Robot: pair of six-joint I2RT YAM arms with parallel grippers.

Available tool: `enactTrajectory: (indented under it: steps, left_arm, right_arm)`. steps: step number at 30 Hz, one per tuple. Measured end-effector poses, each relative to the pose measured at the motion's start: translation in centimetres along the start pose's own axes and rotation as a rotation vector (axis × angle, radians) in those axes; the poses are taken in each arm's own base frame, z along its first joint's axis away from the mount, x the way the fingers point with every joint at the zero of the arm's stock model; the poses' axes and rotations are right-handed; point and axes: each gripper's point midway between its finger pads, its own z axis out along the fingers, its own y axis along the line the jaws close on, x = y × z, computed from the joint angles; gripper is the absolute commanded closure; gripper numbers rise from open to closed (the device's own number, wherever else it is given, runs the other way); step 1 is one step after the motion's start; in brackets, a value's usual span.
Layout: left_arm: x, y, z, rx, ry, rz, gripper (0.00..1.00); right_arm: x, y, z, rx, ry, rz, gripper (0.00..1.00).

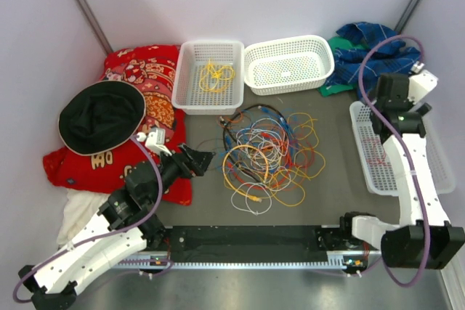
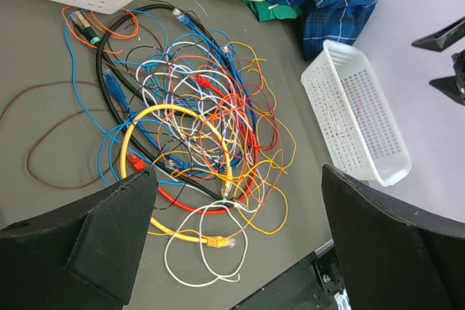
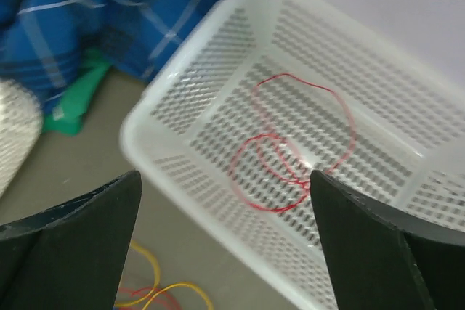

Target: Untangle the cables

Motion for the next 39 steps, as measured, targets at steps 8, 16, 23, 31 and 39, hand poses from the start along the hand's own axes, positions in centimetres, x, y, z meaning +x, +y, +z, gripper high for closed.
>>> enactTrajectory:
  steps: [8,16,23,31,39]
  left_arm:
    - [0.9,0.8,0.8,-0.04,0.033,0.013,0.01]
    - [3.1,2.4,2.3,-0.124,0.12,0.037,0.01]
    - [4.4,3.0,2.9,-0.153,0.175,0.048,0.01]
    - [4.4,3.0,3.0,-0.15,0.172,0.055,0.01]
    - [4.5,3.2,3.1,-0.158,0.178,0.06,0.01]
  right_arm:
    - [2.9,8.7,-8.2,-0.496,0.054,-0.073,0.03]
    - [18.8,13.1,-12.0,-0.818,0.399,-0.36,0.04]
    - [28.0,14.4,-12.4,-0.847,0.573,-0.563,0.07]
    - [32.9,16.6,-9.9,-0.81,0.647,-0.63,0.33]
    - [33.2,17.0,-9.6,-0.797,0.61,-0.647,1.0]
